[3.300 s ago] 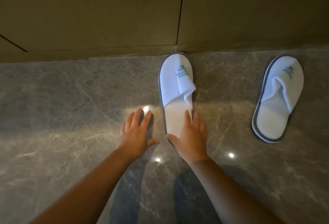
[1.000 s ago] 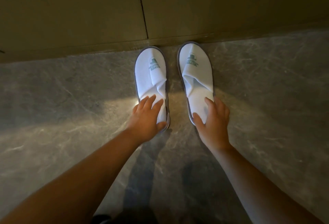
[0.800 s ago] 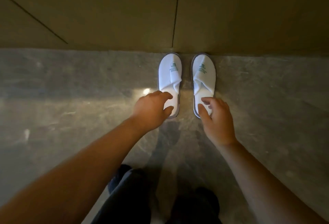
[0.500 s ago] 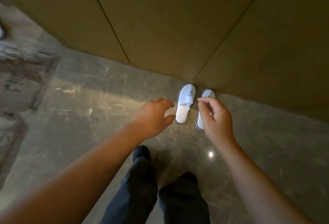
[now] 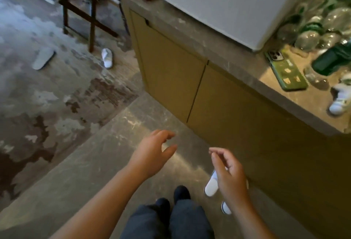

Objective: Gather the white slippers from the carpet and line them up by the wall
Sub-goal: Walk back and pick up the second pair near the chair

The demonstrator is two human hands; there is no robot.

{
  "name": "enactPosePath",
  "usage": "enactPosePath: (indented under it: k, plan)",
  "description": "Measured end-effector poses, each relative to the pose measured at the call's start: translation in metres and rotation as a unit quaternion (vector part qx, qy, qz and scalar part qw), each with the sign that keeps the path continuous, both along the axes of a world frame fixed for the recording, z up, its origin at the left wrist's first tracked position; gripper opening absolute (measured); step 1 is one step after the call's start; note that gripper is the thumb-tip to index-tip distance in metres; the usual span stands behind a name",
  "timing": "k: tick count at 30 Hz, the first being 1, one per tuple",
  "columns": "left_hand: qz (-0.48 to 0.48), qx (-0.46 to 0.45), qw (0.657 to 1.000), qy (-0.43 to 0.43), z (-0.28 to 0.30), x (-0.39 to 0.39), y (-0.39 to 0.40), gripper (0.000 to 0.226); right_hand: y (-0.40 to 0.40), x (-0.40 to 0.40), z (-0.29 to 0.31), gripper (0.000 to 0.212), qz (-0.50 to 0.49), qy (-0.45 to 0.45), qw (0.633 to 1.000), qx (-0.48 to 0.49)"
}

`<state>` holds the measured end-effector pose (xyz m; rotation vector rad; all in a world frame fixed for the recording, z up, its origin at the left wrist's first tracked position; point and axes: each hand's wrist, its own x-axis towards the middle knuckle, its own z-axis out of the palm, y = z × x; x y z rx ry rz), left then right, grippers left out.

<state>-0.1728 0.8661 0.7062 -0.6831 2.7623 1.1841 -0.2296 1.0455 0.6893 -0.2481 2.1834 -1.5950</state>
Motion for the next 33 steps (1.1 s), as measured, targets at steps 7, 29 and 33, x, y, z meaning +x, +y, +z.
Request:
enactPosePath:
  k: [7, 29, 33]
  plan:
    - [0.228, 0.012, 0.973, 0.024, 0.018, 0.032, -0.063, 0.036, -0.115, -0.048, 0.027, 0.015, 0.224, 0.021, 0.974, -0.018]
    - [0.408, -0.02, 0.91, 0.067, 0.019, 0.0, -0.505, 0.033, -0.561, -0.128, 0.018, 0.014, 0.358, 0.046, 0.931, 0.049]
    - [0.423, -0.02, 0.902, 0.085, 0.01, -0.033, -0.59, 0.034, -0.643, -0.158, 0.0, 0.013, 0.356, 0.049, 0.931, 0.064]
